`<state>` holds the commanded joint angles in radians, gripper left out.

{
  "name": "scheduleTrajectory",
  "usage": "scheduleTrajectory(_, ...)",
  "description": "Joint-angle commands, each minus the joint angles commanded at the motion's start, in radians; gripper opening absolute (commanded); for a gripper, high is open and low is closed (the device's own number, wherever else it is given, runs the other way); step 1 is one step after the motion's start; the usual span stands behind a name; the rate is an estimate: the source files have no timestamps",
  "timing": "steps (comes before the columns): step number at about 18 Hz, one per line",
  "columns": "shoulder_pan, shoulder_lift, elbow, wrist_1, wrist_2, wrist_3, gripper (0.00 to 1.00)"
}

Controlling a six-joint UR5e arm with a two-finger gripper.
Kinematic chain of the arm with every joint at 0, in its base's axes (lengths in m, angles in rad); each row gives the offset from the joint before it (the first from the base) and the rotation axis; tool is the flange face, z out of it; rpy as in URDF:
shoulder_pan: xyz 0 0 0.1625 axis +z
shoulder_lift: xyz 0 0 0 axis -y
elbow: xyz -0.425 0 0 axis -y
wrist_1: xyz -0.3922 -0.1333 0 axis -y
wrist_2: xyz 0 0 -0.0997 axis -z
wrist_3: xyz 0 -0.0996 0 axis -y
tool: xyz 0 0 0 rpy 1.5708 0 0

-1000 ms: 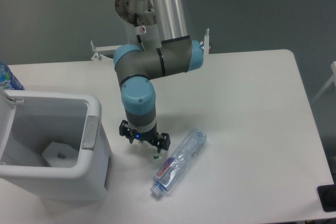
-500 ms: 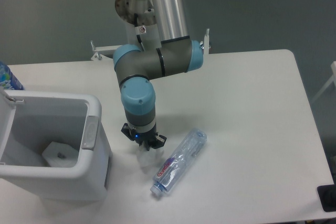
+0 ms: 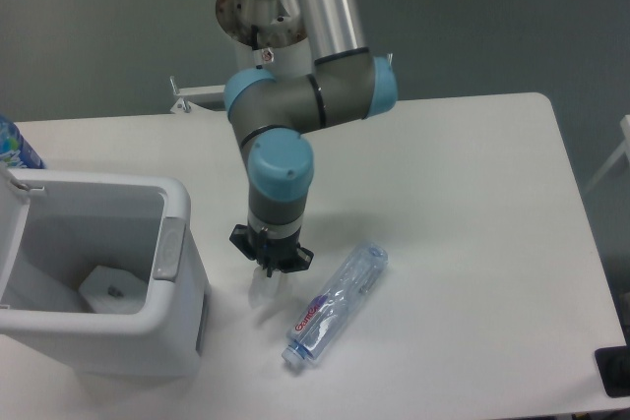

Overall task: Place the trash in the trash can
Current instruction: 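Lower the gripper and close it on the crumpled white tissue, then carry the tissue over the white bin and open the gripper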

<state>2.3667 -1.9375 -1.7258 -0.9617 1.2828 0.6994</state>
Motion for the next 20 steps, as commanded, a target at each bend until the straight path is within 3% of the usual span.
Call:
scheduleTrajectory(6,0.085,0.017,0.135,-0.019,-0.262,-0.021,0.0)
scheduleTrajectory(14,0.108,0.034,0.313,-0.015,-0.427,-0.191,0.0)
scheduleTrajectory(20,0.043,0.094,0.335,-0.006,-0.527,-0.255,0.0)
